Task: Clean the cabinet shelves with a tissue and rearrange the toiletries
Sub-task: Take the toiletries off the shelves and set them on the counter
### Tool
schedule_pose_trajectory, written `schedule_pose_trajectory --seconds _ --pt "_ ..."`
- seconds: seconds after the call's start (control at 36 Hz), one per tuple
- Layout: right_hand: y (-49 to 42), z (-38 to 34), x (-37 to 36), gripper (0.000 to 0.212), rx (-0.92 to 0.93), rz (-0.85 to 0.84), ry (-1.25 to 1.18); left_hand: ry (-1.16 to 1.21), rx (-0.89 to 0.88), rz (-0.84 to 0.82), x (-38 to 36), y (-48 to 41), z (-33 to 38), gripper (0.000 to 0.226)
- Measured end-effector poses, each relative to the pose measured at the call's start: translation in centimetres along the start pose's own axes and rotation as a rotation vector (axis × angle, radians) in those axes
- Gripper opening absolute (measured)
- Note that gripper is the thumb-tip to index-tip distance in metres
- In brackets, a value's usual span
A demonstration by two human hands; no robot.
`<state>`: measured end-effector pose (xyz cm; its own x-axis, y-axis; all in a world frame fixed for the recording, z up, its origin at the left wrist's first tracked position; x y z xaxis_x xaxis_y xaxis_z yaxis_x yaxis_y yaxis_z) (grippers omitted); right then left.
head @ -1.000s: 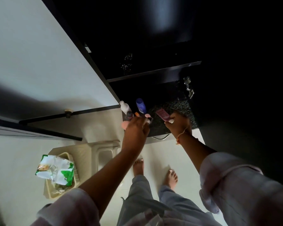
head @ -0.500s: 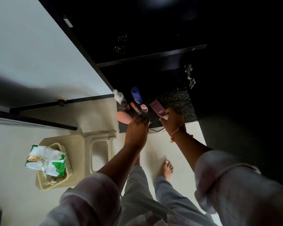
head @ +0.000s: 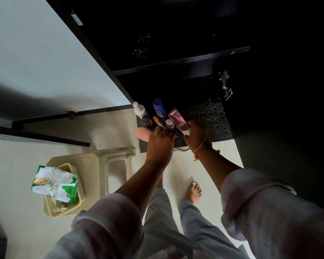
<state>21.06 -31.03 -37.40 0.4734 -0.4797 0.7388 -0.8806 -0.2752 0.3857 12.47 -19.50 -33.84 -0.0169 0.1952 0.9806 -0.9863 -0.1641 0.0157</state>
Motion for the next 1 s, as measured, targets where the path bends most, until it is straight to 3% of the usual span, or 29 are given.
schedule_pose_trajectory --seconds 0.17,0.64,1.0 --pt "-1.0 -0.3 -0.3 0.03 -0.005 0.018 -0.001 -0.024 -0.037 0.121 -0.2 -0.4 -0.2 0.03" --pt "-1.5 -0.4 -0.6 0.025 0.012 0.016 -0.063 0.029 -0.054 0.005 -0.4 -0.8 -1.4 0.021" --pt "1.0 -0.6 1.6 0.035 0.018 0.074 0.047 0.055 -0.041 0.001 0.8 -0.3 -1.6 0.037"
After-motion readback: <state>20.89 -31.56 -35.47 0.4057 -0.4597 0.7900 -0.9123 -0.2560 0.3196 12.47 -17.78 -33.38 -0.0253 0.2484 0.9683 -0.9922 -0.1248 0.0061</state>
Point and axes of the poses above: each hand's wrist, its own y-axis away from the middle knuckle, its own x-axis out of the back of the hand, z = x × y, the point moved 1 cm from there along -y, towards the middle knuckle, and after that the axes turned 3 degrees about -x, right-handed, at the moved point
